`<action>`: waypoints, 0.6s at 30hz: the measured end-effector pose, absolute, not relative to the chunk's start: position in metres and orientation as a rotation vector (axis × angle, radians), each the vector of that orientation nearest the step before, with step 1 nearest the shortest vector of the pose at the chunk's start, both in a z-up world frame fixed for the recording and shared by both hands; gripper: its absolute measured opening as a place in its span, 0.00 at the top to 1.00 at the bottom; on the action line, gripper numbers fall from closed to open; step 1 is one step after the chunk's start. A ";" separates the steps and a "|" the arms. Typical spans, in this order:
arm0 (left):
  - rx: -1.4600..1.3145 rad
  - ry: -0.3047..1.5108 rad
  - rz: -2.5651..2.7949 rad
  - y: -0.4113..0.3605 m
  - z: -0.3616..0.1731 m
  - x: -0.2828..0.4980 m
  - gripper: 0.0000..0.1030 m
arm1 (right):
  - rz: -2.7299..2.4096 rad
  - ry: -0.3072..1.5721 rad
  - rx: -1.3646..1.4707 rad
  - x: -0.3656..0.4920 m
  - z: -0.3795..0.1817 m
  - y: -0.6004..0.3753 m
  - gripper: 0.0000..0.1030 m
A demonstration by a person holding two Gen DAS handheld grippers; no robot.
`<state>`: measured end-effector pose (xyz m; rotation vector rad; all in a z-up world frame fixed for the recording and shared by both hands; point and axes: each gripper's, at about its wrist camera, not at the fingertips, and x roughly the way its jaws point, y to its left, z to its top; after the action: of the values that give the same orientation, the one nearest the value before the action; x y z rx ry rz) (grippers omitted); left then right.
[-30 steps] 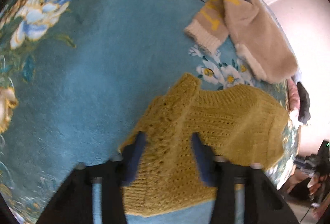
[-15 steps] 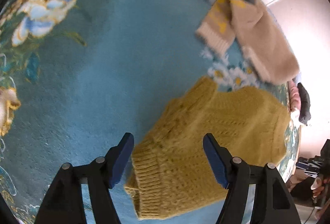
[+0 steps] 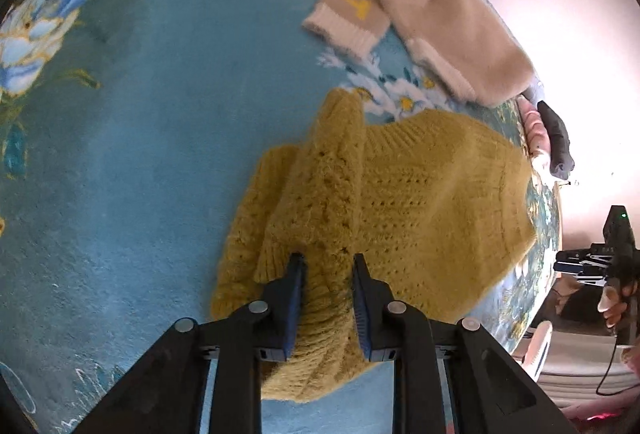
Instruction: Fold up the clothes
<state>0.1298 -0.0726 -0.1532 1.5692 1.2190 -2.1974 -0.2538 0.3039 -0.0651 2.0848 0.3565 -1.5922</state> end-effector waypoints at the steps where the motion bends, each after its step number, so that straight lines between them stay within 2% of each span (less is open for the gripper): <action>1: 1.552 1.247 -2.176 -0.076 -0.153 0.137 0.74 | -1.584 0.362 2.086 -0.251 -0.066 0.301 0.70; 6: 1.419 1.445 -2.113 -0.089 -0.153 0.156 0.76 | -1.566 0.393 2.081 -0.241 -0.068 0.294 0.70; 7: 1.404 1.488 -2.118 -0.089 -0.152 0.157 0.84 | -1.566 0.395 2.081 -0.240 -0.068 0.294 0.70; 8: 1.371 1.590 -2.121 -0.091 -0.149 0.161 0.87 | -1.565 0.397 2.082 -0.239 -0.068 0.293 0.70; 11: 1.029 2.073 -2.112 -0.106 -0.134 0.192 0.87 | -1.563 0.391 2.087 -0.240 -0.068 0.292 0.70; 12: 0.928 2.144 -2.098 -0.111 -0.130 0.206 0.87 | -1.562 0.390 2.085 -0.240 -0.068 0.292 0.70; 13: 0.915 2.145 -2.063 -0.114 -0.132 0.215 0.87 | -1.561 0.390 2.081 -0.241 -0.068 0.291 0.70; 17: 1.251 1.947 -1.714 -0.121 -0.186 0.239 0.87 | -1.559 0.380 2.104 -0.242 -0.073 0.292 0.70; 18: 1.241 1.966 -1.657 -0.122 -0.196 0.245 0.87 | -1.558 0.377 2.110 -0.240 -0.075 0.291 0.70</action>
<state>0.2449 -0.1215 -0.1962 1.2407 1.9658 -1.6572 -0.2402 0.2910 -0.0754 2.1100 0.3768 -1.5582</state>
